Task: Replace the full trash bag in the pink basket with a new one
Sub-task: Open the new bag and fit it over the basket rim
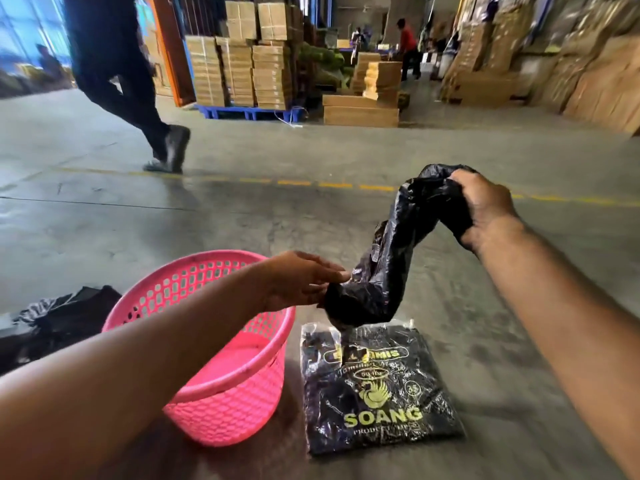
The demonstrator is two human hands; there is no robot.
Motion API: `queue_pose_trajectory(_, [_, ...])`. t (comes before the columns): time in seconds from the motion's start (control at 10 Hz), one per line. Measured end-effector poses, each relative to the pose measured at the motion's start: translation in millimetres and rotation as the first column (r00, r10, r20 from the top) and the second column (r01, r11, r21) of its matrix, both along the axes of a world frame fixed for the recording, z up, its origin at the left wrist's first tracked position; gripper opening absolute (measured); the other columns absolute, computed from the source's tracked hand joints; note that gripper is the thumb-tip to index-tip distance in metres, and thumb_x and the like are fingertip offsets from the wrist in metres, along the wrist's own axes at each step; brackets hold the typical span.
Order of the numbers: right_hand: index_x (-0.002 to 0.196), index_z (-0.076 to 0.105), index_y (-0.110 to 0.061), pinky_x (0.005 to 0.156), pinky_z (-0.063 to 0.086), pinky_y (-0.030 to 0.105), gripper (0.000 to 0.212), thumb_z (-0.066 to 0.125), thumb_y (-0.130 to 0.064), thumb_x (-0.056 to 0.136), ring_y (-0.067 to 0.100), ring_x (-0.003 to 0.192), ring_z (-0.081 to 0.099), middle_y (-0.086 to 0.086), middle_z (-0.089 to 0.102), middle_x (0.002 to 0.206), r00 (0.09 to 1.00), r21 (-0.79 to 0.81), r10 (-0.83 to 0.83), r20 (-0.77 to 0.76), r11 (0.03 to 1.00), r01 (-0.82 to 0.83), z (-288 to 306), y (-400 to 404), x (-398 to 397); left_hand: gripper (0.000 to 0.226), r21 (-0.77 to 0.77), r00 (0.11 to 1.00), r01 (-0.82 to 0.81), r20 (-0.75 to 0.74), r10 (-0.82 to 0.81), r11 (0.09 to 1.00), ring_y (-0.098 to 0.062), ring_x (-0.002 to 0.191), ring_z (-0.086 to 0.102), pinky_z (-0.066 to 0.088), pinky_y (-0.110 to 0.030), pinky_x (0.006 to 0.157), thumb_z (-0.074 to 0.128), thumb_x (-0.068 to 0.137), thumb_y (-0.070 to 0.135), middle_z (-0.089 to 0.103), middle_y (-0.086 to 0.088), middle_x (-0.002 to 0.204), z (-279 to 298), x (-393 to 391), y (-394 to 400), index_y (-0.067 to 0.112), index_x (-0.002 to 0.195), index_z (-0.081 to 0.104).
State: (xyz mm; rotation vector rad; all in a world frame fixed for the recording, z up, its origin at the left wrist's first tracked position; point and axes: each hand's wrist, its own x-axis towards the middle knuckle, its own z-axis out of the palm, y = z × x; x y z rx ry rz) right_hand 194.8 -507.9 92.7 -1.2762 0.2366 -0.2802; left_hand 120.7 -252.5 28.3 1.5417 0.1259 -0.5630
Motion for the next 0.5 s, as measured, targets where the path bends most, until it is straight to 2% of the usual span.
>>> queue_pose_trajectory(0.1, [0.079,0.066,-0.011,0.054,0.052,0.027,0.008,0.07,-0.006,0.074,0.016,0.051,0.064,0.001,0.065,0.062,0.998,-0.114,-0.042,0.041,0.992,0.046,13,9,1,0.047,0.398,0.969,0.183,0.082,-0.234,0.899,-0.013,0.066,0.064,0.052,-0.019,0.059,0.081,0.079,0.01,0.075,-0.018,0.097,27,6,33,0.009,0.124,0.065])
queue_pose_trajectory(0.2, [0.074,0.058,-0.017,0.061,0.049,0.032,0.014,0.071,-0.015,0.07,0.02,0.065,0.063,0.002,0.062,0.072,0.997,-0.307,-0.053,0.058,0.949,0.068,24,9,10,0.056,0.71,0.927,0.209,0.075,-0.368,0.673,-0.017,0.067,0.061,0.051,-0.022,0.06,0.084,0.071,0.011,0.077,-0.021,0.089,65,13,78,0.019,0.124,0.065])
queue_pose_trajectory(0.3, [0.071,0.057,-0.018,0.063,0.044,0.035,0.016,0.07,-0.019,0.061,0.021,0.073,0.059,0.006,0.06,0.078,0.999,-0.454,-0.003,0.053,0.89,0.027,30,16,17,0.043,0.874,0.946,0.11,0.055,-0.32,0.473,-0.02,0.068,0.064,0.052,-0.02,0.055,0.079,0.074,0.008,0.075,-0.016,0.088,101,19,133,0.018,0.116,0.072])
queue_pose_trajectory(0.4, [0.072,0.063,-0.017,0.066,0.046,0.034,0.008,0.069,-0.017,0.068,0.022,0.068,0.059,0.003,0.064,0.074,0.993,-0.594,0.099,0.069,0.803,-0.038,38,41,22,0.021,0.963,0.967,-0.064,0.124,-0.22,0.261,-0.022,0.084,0.075,0.055,-0.017,0.056,0.074,0.085,0.013,0.079,-0.008,0.098,130,23,199,0.021,0.104,0.079])
queue_pose_trajectory(0.5, [0.089,0.069,-0.016,0.073,0.046,0.031,0.013,0.07,-0.024,0.078,0.026,0.083,0.062,0.008,0.069,0.088,0.987,-0.828,0.135,0.084,0.561,-0.006,44,73,26,0.024,0.894,0.92,-0.302,0.364,-0.144,0.33,-0.02,0.078,0.068,0.052,-0.012,0.05,0.065,0.094,0.015,0.074,-0.013,0.106,142,20,233,0.014,0.116,0.072])
